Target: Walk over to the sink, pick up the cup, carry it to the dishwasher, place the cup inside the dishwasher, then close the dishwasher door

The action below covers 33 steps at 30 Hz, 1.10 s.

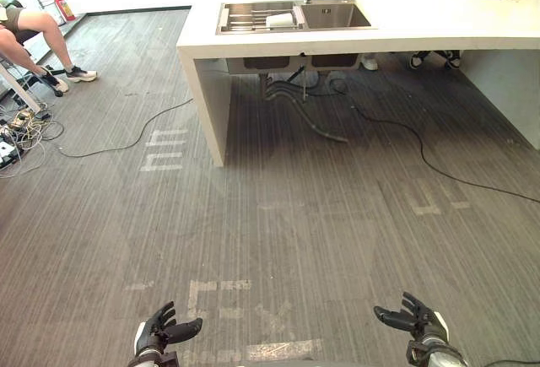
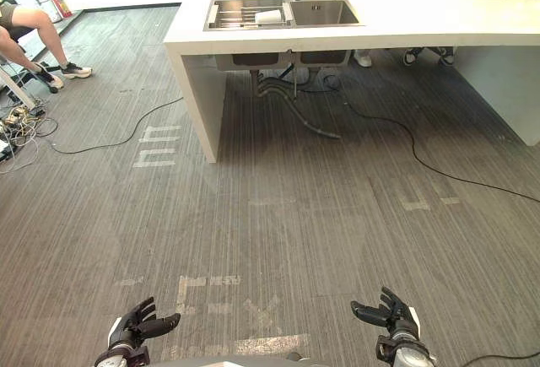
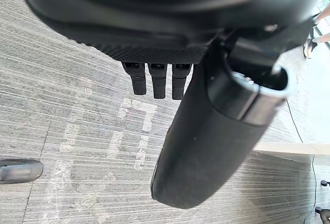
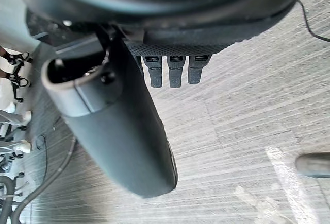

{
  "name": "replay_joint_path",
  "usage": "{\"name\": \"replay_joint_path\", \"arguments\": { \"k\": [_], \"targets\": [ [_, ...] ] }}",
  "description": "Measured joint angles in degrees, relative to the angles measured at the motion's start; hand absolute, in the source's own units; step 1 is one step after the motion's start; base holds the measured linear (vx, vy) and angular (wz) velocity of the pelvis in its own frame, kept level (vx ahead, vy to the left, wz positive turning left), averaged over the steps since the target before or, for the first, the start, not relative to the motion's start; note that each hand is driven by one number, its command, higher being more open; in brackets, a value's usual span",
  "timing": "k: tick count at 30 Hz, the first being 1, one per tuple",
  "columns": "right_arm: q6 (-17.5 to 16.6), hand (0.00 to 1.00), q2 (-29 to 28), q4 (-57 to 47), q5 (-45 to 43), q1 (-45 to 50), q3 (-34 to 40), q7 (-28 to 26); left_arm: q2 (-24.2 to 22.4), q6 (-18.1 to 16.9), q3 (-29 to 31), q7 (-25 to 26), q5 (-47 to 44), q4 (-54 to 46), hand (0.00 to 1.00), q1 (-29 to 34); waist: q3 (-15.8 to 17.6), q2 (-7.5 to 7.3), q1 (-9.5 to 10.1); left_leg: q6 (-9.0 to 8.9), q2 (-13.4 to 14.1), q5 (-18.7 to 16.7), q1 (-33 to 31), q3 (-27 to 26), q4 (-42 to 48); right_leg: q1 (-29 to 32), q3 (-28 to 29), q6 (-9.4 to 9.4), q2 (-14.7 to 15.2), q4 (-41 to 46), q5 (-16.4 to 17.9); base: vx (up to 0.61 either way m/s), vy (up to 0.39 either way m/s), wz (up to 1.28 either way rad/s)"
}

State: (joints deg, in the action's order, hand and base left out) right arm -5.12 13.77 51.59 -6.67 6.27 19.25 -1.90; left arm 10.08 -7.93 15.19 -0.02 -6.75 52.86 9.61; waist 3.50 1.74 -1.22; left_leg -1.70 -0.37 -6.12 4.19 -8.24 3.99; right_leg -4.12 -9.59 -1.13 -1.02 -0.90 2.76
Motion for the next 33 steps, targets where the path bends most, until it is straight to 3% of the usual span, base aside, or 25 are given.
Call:
{"name": "replay_joint_path", "arguments": {
  "k": [14, 24, 27, 29, 32, 33],
  "targets": [
    [0.1, 0.90, 0.1, 1.6, 0.1, -0.9, -0.1, 0.7, -0.1, 0.0, -1.1, -0.1, 0.0, 2.0, 0.90, 0.6, 0.7, -0.35, 0.09, 1.10, -0.1, 0.7, 0.3, -0.2, -1.7, -0.1, -1.0, 1.71, -0.1, -1.2, -1.1, -0.04, 0.003, 0.03],
    [0.3, 0.90, 0.1, 1.6, 0.1, -2.0, -0.1, 2.1, -0.3, 0.0, -2.3, 0.0, -0.3, 1.8, 0.90, 0.2, 1.3, -0.50, 0.16, 1.08, 0.1, 0.1, 0.2, -1.6, -2.1, 0.3, -0.2, 1.41, -0.4, -1.9, -0.9, 0.04, 0.002, -0.07],
    [0.3, 0.90, -0.1, 1.6, 0.1, -3.3, -0.1, 2.3, -0.5, -0.3, -3.0, 0.1, -1.4, 0.6, 0.90, -0.2, 3.2, -0.25, 0.17, 2.44, 0.8, -3.5, -1.3, -2.4, 2.6, 4.7, -0.7, 0.81, 0.6, 8.3, 6.0, 0.01, 0.017, -0.12],
    [0.3, 0.90, -0.5, 1.5, 0.1, -3.3, -0.1, 2.3, -0.6, -0.3, -3.8, 0.2, -1.7, -0.2, 0.90, 0.3, 3.9, -1.07, 0.40, 3.01, 0.3, -6.7, -2.2, -3.3, 6.5, 8.9, -3.9, -1.06, 4.3, 20.0, 12.3, 0.05, 0.051, -0.18],
    [0.4, 0.90, -0.6, 1.5, 0.1, -3.6, -2.2, 2.5, -0.2, -0.2, -5.8, 0.6, -2.9, -0.6, 0.90, 0.2, 5.7, -1.25, 0.11, 3.52, 0.0, -9.4, -1.0, -3.8, 8.5, 18.6, -7.7, -1.98, 9.3, 42.2, 13.7, 0.16, 0.025, -0.13],
    [0.6, 0.90, -0.7, 1.8, 0.1, -3.6, -2.9, 2.3, -0.1, -0.2, -5.9, 1.0, -3.5, -0.8, 0.90, 0.0, 6.7, -1.33, -0.05, 3.32, 0.3, -9.8, 1.1, -3.8, 7.8, 20.3, -8.7, -0.89, 10.3, 45.2, 15.6, 0.26, -0.030, -0.01]
  ]
}}
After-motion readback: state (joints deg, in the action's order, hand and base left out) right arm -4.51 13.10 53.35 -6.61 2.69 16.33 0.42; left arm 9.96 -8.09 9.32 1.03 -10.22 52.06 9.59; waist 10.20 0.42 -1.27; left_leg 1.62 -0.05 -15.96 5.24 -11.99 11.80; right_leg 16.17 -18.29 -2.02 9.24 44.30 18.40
